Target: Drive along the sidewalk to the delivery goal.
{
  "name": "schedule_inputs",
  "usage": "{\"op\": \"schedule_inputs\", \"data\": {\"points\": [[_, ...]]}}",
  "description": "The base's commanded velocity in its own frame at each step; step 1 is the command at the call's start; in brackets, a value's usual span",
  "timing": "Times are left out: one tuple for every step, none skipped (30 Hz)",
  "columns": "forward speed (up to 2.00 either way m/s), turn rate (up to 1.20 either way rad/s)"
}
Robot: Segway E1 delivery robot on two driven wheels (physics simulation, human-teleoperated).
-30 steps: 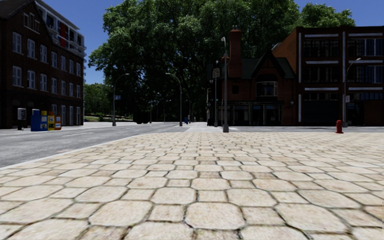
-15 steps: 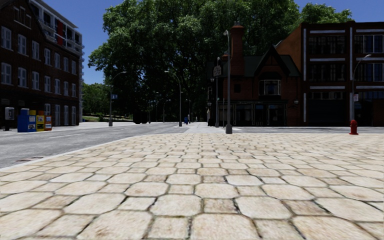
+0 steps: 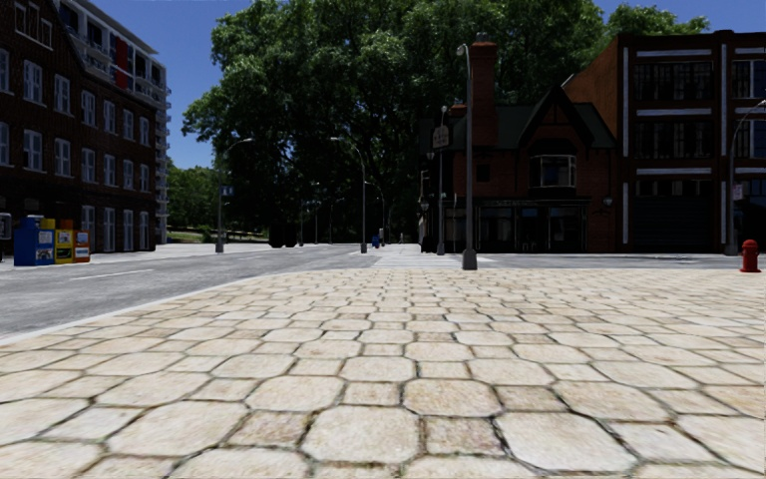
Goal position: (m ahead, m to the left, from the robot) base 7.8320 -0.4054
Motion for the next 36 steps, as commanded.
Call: {"op": "schedule_inputs", "data": {"points": [[2.00,0.00],[2.00,0.00],[2.00,0.00],[2.00,0.00],[2.00,0.00],[2.00,0.00],[2.00,0.00],[2.00,0.00],[2.00,0.00],[2.00,0.00],[2.00,0.00],[2.00,0.00],[2.00,0.00],[2.00,0.00],[2.00,0.00],[2.00,0.00],[2.00,0.00],[2.00,0.00],[2.00,0.00],[2.00,0.00],[2.00,0.00],[2.00,0.00],[2.00,0.00],[2.00,0.00],[2.00,0.00],[2.00,0.00],[2.00,0.00],[2.00,0.00],[2.00,0.00],[2.00,0.00],[2.00,0.00],[2.00,0.00],[2.00,0.00],[2.00,0.00],[2.00,0.00],[2.00,0.00]]}}
